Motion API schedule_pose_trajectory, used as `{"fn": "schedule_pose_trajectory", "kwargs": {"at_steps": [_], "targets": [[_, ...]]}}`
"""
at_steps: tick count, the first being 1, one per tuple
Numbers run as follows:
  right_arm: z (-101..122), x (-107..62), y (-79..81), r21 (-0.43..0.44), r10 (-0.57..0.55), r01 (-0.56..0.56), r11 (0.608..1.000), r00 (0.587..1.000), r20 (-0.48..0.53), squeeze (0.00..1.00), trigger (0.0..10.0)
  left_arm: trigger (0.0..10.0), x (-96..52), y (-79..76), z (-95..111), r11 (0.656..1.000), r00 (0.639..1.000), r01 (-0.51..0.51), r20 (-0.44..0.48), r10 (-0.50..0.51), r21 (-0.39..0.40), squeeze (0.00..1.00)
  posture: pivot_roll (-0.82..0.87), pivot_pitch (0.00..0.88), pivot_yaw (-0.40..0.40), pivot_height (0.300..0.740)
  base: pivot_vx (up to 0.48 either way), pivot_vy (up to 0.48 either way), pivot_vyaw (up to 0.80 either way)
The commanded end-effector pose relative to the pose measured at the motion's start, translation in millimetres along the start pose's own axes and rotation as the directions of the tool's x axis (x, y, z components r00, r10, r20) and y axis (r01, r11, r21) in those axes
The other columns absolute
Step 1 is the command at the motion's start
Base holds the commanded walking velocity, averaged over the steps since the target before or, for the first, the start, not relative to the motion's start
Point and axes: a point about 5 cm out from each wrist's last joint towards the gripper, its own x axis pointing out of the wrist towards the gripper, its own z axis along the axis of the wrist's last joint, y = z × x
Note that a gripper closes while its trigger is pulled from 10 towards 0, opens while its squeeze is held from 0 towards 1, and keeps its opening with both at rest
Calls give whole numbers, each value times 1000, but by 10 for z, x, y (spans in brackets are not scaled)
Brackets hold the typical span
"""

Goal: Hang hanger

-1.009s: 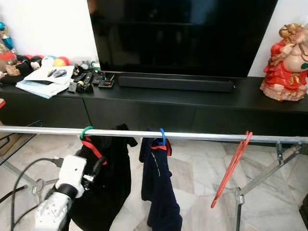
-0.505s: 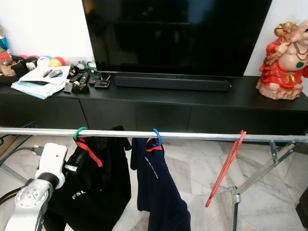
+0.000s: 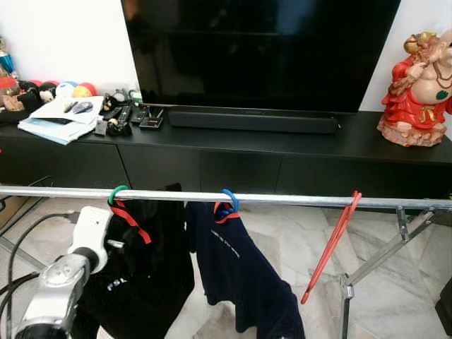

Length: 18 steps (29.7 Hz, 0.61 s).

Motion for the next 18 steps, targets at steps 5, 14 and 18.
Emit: {"fn": "schedule_pose_trajectory", "kwargs": {"at_steps": [5, 14, 18], "targets": [[-44, -10, 121, -19, -10, 10, 1000, 1000, -9, 0, 10000, 10000, 52, -111, 22, 989, 992, 121, -15, -122, -85, 0, 54, 20, 18, 740, 0, 0, 0], [14, 2, -115, -21, -34, 34, 999, 999, -4, 0, 10000, 10000, 31, -139, 24, 978, 981, 190, -31, -193, -92, 0, 61, 22, 16, 740, 0, 0, 0], [16, 3, -123, -22, -34, 33, 999, 999, -6, 0, 10000, 10000, 74, -108, 37, 994, 993, 106, -43, -107, -36, 0, 61, 22, 16, 740, 0, 0, 0]]}}
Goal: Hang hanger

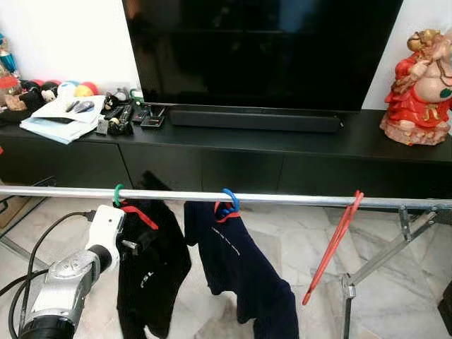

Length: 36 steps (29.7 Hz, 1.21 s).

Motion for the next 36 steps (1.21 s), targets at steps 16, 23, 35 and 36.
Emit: {"fn": "schedule_pose_trajectory", "kwargs": {"at_steps": [16, 23, 35, 36], "targets": [[-12, 0, 11, 4, 8, -8, 1000, 1000, -11, 0, 10000, 0, 266, -272, -12, 980, 981, -190, -26, 192, 59, 0, 51, 13, 21, 740, 0, 0, 0], [-14, 0, 13, -2, 11, -11, 1000, 1000, -13, 0, 10000, 0, 278, -250, 61, 968, 972, -236, 7, 237, 81, 0, 51, 13, 24, 740, 0, 0, 0], [-16, -1, -6, -1, 12, -12, 1000, 1000, -14, 0, 10000, 0, 270, -212, 71, 959, 962, -272, 4, 273, 73, 0, 55, 18, 24, 740, 0, 0, 0], [-16, 0, -6, -2, 12, -12, 1000, 1000, -14, 0, 10000, 0, 272, -220, 78, 960, 963, -271, 7, 271, 71, 0, 55, 18, 24, 740, 0, 0, 0]]}}
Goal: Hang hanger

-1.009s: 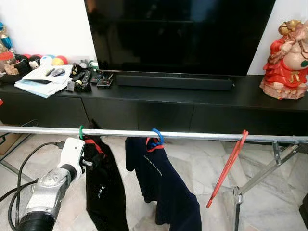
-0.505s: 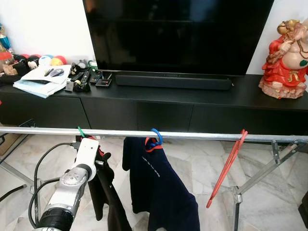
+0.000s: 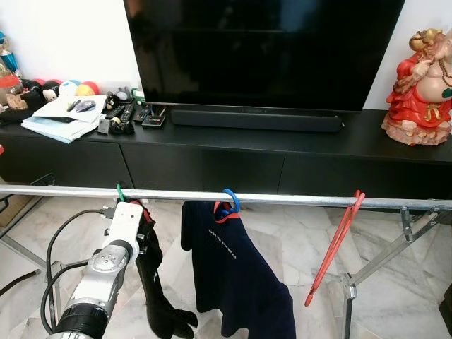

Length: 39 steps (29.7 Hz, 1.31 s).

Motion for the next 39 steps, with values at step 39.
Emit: {"fn": "schedule_pose_trajectory", "kwargs": {"at_steps": [39], "targets": [[13, 6, -36, 1, 0, 0, 1000, 1000, -13, 0, 10000, 0, -23, -39, 76, 1000, 997, 21, 68, -21, -6, 0, 60, 29, 23, 740, 0, 0, 0]]}}
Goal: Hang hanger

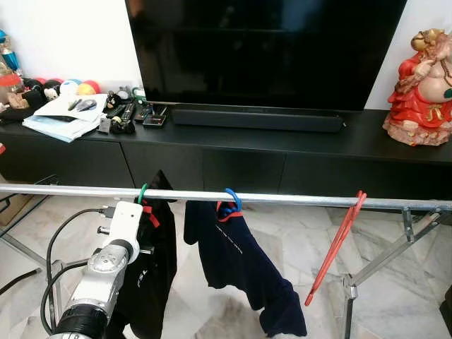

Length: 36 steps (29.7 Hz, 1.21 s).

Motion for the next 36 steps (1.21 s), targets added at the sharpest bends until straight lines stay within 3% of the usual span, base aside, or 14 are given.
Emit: {"fn": "schedule_pose_trajectory", "kwargs": {"at_steps": [1, 12, 19, 27, 28, 30, 31, 33, 34, 36], "targets": [[-30, -4, -1, 6, 1, -1, 1000, 1000, -16, 0, 10000, 0, -16, -33, 74, 1000, 998, 11, 57, -11, -8, 0, 60, 29, 23, 740, 0, 0, 0], [-30, -4, -11, 8, -5, 6, 1000, 1000, -16, 0, 10000, 0, -143, 38, 187, 997, 978, -22, 205, 36, -69, 0, 59, 31, 27, 740, 0, 0, 0], [-17, -1, -13, 5, -4, 4, 1000, 1000, -14, 0, 10000, 0, -355, 42, 22, 997, 976, -10, 218, 26, -76, 0, 65, 32, 25, 740, 0, 0, 0], [21, 7, -22, -3, -3, 3, 1000, 1000, -10, 0, 10000, 0, -574, 55, -276, 999, 986, 43, 158, -48, 32, 0, 74, 23, 21, 740, 0, 0, 0], [26, 8, -25, -4, -3, 3, 1000, 1000, -9, 0, 10000, 2314, -601, 74, -409, 998, 992, 46, 119, -49, 32, 0, 74, 23, 21, 740, 0, 0, 0], [28, 9, -26, -4, -3, 3, 1000, 1000, -9, 0, 10000, 2314, -619, 80, -467, 999, 994, 47, 101, -50, 27, 0, 74, 23, 21, 740, 0, 0, 0], [29, 9, -27, -4, -4, 4, 1000, 1000, -9, 0, 10000, 10000, -637, 74, -602, 998, 997, 60, 55, -61, 20, 0, 73, 20, 22, 740, 0, 0, 0], [30, 9, -27, -3, -4, 4, 1000, 1000, -8, 0, 10000, 10000, -656, 74, -737, 998, 998, 60, 6, -60, 14, 0, 70, 19, 24, 740, 0, 0, 0], [31, 9, -27, -2, -5, 5, 1000, 1000, -8, 0, 10000, 10000, -678, 66, -935, 998, 995, 58, -75, -58, -4, 0, 70, 19, 24, 740, 0, 0, 0], [29, 9, -25, -1, -6, 6, 1000, 1000, -8, 0, 10000, 10000, -705, 53, -1121, 999, 988, 45, -147, -49, -28, 0, 72, 15, 25, 740, 0, 0, 0]]}}
